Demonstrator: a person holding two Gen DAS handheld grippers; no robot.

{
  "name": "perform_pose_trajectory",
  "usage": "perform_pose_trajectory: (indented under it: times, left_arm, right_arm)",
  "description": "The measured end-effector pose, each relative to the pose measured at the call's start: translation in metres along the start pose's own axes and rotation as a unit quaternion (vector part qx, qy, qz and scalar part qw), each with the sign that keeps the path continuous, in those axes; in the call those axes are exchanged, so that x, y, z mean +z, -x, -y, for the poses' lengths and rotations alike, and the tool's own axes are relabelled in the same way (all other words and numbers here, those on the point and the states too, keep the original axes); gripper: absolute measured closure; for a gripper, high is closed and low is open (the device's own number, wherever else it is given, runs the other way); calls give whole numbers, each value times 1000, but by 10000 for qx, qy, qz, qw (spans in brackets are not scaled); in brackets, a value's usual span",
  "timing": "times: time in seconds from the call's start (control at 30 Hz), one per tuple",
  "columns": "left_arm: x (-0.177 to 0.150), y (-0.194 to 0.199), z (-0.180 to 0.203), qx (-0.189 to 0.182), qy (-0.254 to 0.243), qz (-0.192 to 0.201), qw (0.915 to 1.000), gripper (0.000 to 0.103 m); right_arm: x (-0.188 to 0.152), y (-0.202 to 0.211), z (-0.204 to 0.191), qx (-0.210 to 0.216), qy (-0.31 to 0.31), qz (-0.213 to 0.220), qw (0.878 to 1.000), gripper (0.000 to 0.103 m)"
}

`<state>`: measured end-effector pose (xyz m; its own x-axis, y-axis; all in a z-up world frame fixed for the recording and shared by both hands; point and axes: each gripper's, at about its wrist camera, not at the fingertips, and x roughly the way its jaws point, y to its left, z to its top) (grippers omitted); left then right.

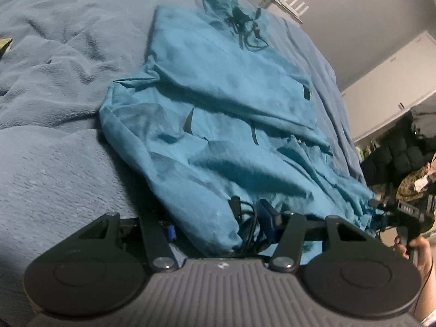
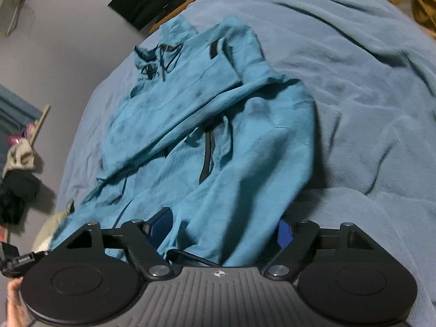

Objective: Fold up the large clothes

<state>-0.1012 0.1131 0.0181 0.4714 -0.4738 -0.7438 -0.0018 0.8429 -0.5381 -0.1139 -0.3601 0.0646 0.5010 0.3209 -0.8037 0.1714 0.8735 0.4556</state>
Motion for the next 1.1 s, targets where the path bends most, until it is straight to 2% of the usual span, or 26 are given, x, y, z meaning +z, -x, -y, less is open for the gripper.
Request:
perform_pose_trajectory:
  times: [0.03,0.1,0.17,0.2,0.23,0.3,0.4,0.53,0.63,0.8,0.9,1.1]
  left_arm:
    - [0,0,0,-8,10,14,10000,50]
    - [-1,3,-3,-177,251,32,9995,51]
    - [-3,4,-3,-321,288,-22,9991,63]
    - [-5,2,-2,-251,180,-22,9995,71]
    - [-6,0,-2,-171,54,16,9998,77]
    - [-4,0,-7,-248,113,101,9996,80]
    - [7,7,-13,-567,353,335,9972,81]
    - [36,21,-20,-933,575,753,9911,81]
    - [65,21,-20,-952,633,1123,9871,81]
    - [116,1,-32,-1007,1028,1570,9771,81]
    - [143,-13,-41,-940,1150,1665,9748,81]
    - [202,-46,-53,-909,1316,1789,9708,81]
  right_arm:
    - [0,-2,-4,-31,54,10,10000,27]
    - [1,-2,-7,-69,94,76,9999,36]
    - [2,1,-6,-35,53,160,9999,43]
    - [2,3,-3,-3,23,202,9998,52]
    - [2,5,-1,12,11,260,9997,55]
    - [2,8,4,104,-23,408,9991,72]
    - [6,14,3,226,13,635,9977,78]
    - [18,18,-14,297,303,964,9944,85]
    - [39,17,-29,455,377,1387,9886,87]
    - [79,-4,-52,565,273,2171,9741,88]
    - [105,-23,-61,442,158,2442,9686,88]
    - [162,-64,-77,-8,174,2576,9661,88]
